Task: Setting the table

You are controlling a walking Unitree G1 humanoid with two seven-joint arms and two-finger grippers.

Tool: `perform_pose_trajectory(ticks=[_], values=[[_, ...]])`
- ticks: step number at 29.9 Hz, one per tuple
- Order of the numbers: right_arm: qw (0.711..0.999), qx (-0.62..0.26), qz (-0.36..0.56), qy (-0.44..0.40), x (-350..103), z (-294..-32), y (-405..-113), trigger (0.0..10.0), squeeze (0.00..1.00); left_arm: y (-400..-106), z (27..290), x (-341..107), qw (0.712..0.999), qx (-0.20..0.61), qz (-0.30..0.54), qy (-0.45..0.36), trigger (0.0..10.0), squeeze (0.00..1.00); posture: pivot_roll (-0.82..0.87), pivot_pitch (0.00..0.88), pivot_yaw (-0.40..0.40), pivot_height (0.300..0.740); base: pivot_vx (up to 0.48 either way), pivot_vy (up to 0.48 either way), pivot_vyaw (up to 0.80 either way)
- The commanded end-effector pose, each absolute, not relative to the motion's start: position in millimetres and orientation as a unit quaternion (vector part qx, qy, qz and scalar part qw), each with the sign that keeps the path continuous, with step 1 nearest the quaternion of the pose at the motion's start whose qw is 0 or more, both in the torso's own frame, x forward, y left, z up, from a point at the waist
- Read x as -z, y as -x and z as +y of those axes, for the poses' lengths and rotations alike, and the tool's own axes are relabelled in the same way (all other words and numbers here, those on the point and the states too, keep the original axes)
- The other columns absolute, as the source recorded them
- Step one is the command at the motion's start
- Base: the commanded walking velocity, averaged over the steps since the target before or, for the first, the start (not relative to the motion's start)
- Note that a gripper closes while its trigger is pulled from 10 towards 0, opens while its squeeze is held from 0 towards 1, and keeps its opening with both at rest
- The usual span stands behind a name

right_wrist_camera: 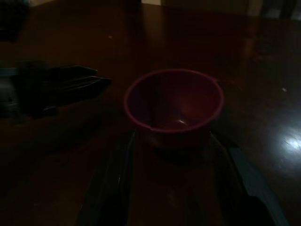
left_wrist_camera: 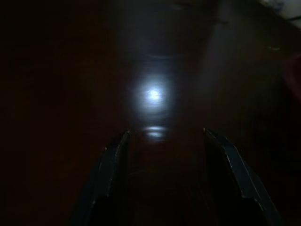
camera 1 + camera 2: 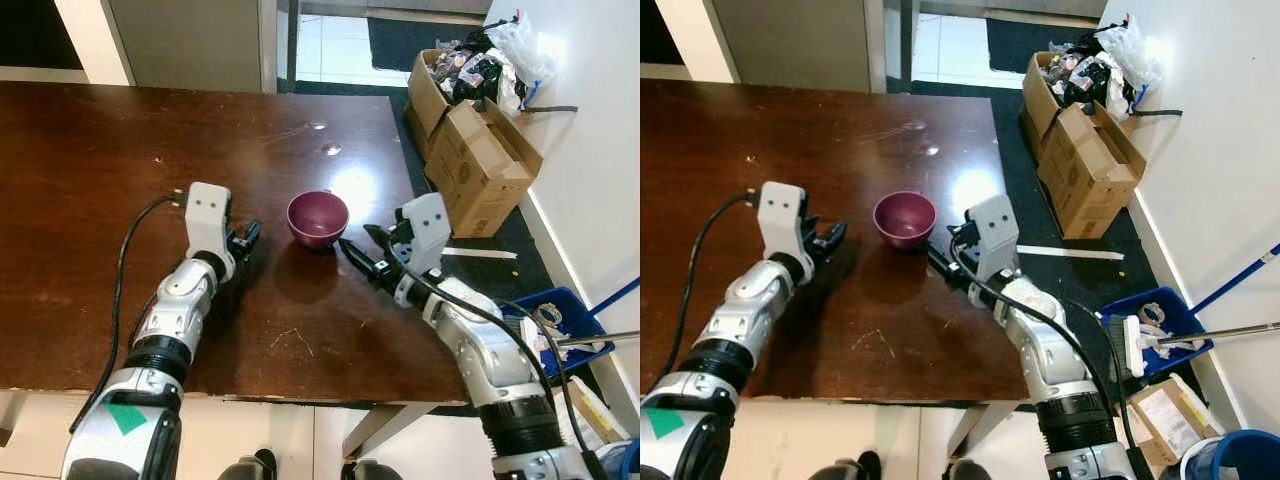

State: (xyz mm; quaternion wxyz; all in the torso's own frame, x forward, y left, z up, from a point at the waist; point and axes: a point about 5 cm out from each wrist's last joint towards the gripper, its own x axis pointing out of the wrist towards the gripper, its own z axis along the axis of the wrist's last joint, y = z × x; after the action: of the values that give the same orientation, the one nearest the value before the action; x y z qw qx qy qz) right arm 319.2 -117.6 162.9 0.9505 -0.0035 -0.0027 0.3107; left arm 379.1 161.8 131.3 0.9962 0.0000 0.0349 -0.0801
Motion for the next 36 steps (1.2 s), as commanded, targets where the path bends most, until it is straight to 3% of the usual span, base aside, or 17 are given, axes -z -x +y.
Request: perform_pose_trajectory(ticks=[1, 8, 15, 27, 36], values=[[0.95, -0.313, 0.0, 0.0, -163, -119, -317, 10.0, 0.0, -379, 162, -128, 0.997, 0.073, 0.039, 0.0, 10.0, 0.0, -0.11, 0.023, 0.05, 0.74, 0.0, 0.0, 0.0], [0.944, -0.33, 0.005, 0.013, -166, -123, -300, 10.0, 0.0, -383, 140, -124, 0.993, 0.094, 0.059, -0.05, 10.0, 0.0, -0.13, 0.03, 0.046, 0.74, 0.0, 0.0, 0.0], [0.937, -0.337, 0.086, 0.04, -135, -127, -294, 10.0, 0.0, -385, 119, -129, 0.978, 0.175, 0.051, -0.103, 10.0, 0.0, -0.13, 0.036, 0.041, 0.74, 0.0, 0.0, 0.0], [0.945, -0.302, 0.108, 0.059, -130, -137, -313, 10.0, 0.0, -375, 113, -117, 0.953, 0.268, 0.065, -0.128, 10.0, 0.0, -0.12, 0.038, 0.036, 0.74, 0.0, 0.0, 0.0], [0.958, -0.251, 0.101, 0.096, -129, -161, -334, 10.0, 0.0, -363, 122, -109, 0.931, 0.336, 0.069, -0.125, 10.0, 0.0, -0.1, 0.038, 0.033, 0.74, 0.0, 0.0, 0.0]])
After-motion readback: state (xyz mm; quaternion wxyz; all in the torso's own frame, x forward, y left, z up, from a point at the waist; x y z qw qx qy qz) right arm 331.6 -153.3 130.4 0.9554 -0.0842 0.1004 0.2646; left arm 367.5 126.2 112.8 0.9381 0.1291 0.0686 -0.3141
